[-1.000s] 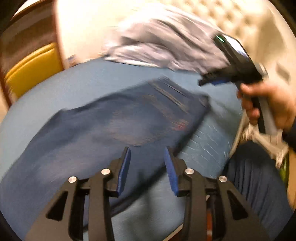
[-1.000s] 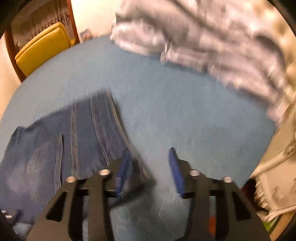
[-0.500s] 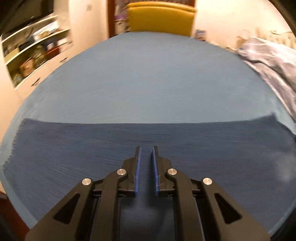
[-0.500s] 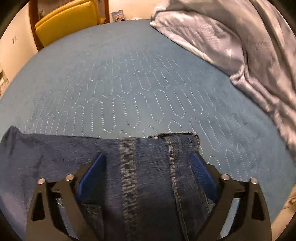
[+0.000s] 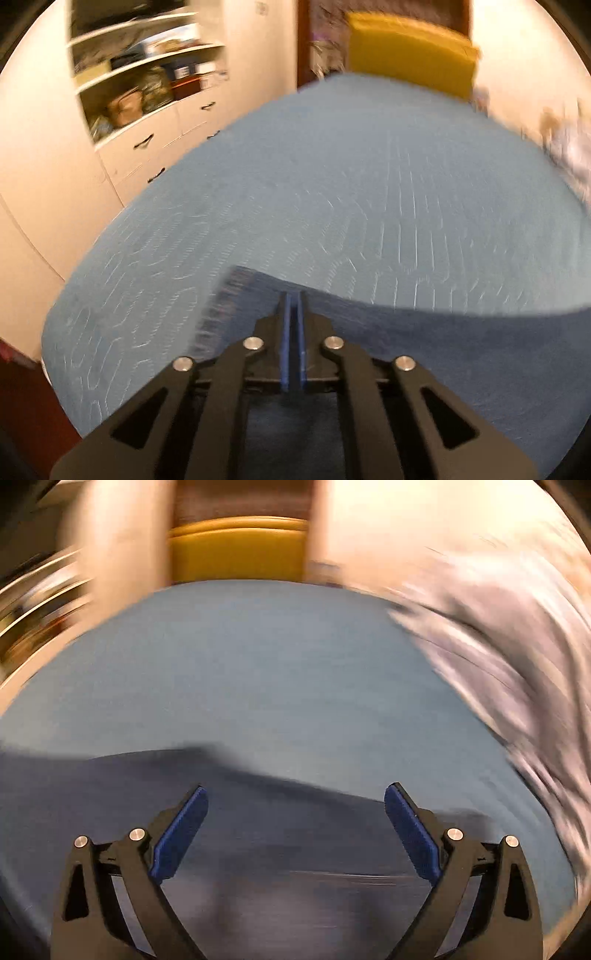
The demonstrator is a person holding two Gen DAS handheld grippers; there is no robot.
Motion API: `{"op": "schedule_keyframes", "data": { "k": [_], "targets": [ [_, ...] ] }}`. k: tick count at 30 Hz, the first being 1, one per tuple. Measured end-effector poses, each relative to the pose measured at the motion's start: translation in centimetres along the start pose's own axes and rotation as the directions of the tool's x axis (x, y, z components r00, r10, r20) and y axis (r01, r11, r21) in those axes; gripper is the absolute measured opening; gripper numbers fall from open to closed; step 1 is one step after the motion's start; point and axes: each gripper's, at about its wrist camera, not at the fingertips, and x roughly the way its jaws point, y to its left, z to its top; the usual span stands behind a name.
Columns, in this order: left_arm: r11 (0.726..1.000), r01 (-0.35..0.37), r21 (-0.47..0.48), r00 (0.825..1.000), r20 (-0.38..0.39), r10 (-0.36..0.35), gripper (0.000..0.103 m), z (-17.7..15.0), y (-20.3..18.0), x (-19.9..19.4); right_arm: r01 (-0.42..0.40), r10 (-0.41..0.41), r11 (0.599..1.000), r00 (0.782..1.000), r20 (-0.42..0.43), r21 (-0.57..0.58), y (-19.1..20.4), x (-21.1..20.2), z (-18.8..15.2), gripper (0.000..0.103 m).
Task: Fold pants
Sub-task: 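Fold the leg end over toward the waistband with the left tool, then open both tools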
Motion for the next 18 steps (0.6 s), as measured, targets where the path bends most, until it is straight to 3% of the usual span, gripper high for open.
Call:
{"op": "schedule_keyframes", "data": {
  "k": [2, 4, 6, 7, 8, 9, 11, 12, 14, 16, 18],
  "targets": [
    [0.999, 0.048, -0.022, 0.999, 0.007, -0.048, 0.006, -0.9, 1.6, -1.4, -0.138, 0.137, 0.988, 0.99, -0.014, -0.07, 7.1, 0.3, 1.1, 0.093],
    [0.998, 0.064, -0.006, 0.998, -0.003, -0.064, 0.007, -2.2, 3.5, -2.1, -0.276, 0.272, 0.957, 0.961, -0.053, -0.094, 13.8, 1.3, 1.8, 0.093],
    [0.999, 0.02, 0.026, 1.0, -0.02, -0.02, 0.009, -3.3, 5.4, -2.3, -0.341, 0.333, 0.933, 0.939, -0.082, -0.118, 19.6, 2.3, 2.2, 0.093],
    [0.999, -0.039, 0.03, 0.999, -0.03, 0.04, 0.011, -3.8, 7.1, -1.9, -0.351, 0.34, 0.926, 0.936, -0.095, -0.137, 21.7, 2.9, 2.3, 0.093],
    [0.994, -0.108, -0.026, 0.993, -0.041, 0.107, 0.011, -3.9, 10.1, -1.9, -0.348, 0.333, 0.925, 0.936, -0.116, -0.155, 23.2, 3.9, 2.3, 0.092],
    [0.988, -0.126, -0.087, 0.992, -0.041, 0.123, 0.015, -4.1, 11.9, -2.3, -0.34, 0.318, 0.925, 0.937, -0.142, -0.169, 24.9, 5.0, 2.3, 0.092],
    [0.962, -0.089, -0.257, 0.995, 0.021, 0.098, 0.027, -4.4, 16.7, -4.9, -0.324, 0.298, 0.928, 0.942, -0.153, -0.186, 26.8, 6.0, 2.3, 0.092],
    [0.958, -0.086, -0.275, 0.995, 0.033, 0.098, 0.029, -4.7, 17.3, -5.7, -0.288, 0.26, 0.935, 0.954, -0.151, -0.205, 27.8, 6.4, 2.2, 0.092],
    [0.962, -0.043, -0.27, 0.997, 0.05, 0.059, 0.029, -5.7, 17.5, -7.5, -0.235, 0.206, 0.947, 0.968, -0.146, -0.219, 28.2, 7.4, 2.1, 0.092],
    [0.973, 0.038, -0.23, 0.996, 0.085, -0.019, 0.03, -7.5, 15.1, -9.7, -0.204, 0.172, 0.96, 0.97, -0.171, -0.194, 27.9, 8.6, 1.6, 0.092],
    [0.984, 0.071, -0.161, 0.993, 0.103, -0.054, 0.03, -8.3, 12.2, -10.5, -0.176, 0.138, 0.966, 0.971, -0.196, -0.19, 27.6, 9.7, 0.8, 0.092]
  ]
}}
